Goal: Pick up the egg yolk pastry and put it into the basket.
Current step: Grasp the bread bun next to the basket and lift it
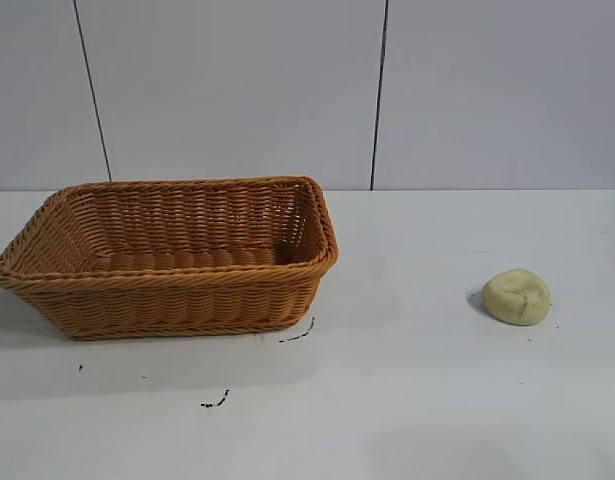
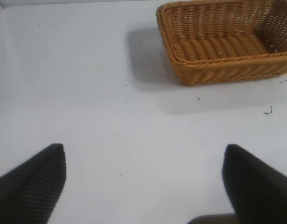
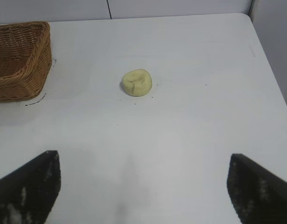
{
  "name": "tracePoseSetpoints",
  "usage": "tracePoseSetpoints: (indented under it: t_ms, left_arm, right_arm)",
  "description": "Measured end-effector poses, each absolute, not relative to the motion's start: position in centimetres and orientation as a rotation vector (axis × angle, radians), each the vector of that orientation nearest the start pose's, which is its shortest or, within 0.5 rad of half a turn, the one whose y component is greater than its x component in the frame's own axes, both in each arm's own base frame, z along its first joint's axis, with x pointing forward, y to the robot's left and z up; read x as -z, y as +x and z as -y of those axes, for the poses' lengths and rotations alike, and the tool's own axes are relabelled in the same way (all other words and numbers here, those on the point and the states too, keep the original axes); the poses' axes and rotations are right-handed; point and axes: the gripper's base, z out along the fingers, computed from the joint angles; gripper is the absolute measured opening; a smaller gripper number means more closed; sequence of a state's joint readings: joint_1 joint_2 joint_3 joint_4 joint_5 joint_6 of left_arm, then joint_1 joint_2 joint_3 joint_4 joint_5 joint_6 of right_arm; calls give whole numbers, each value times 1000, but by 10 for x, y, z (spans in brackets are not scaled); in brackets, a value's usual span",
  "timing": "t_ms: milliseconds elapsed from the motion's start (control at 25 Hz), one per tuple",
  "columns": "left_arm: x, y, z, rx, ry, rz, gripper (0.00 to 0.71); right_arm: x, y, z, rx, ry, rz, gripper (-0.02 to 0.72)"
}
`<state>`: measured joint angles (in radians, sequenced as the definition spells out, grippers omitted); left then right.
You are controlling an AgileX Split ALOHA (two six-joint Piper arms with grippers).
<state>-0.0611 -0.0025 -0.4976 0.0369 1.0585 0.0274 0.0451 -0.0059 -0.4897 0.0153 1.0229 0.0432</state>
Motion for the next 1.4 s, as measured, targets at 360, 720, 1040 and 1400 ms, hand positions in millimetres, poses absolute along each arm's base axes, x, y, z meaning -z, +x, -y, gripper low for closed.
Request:
tracePoseSetpoints:
  t_ms: [360, 720, 1040, 1400]
  left_arm:
    - [-277, -5, -3, -23, 89, -2040, 693]
    - [-277, -5, -3, -23, 89, -2040, 693]
    - [-277, -5, -3, -23, 89, -2040, 693]
    - [-277, -5, -3, -23, 89, -2040, 693]
  right_arm:
    - [-277, -3, -1, -77, -2, -2012, 696]
    - [-293, 31, -3, -71, -1, -2196, 696]
    - [-320, 123, -8, -73, 6, -2489, 696]
    - [-291, 251, -12, -32, -11, -2736, 696]
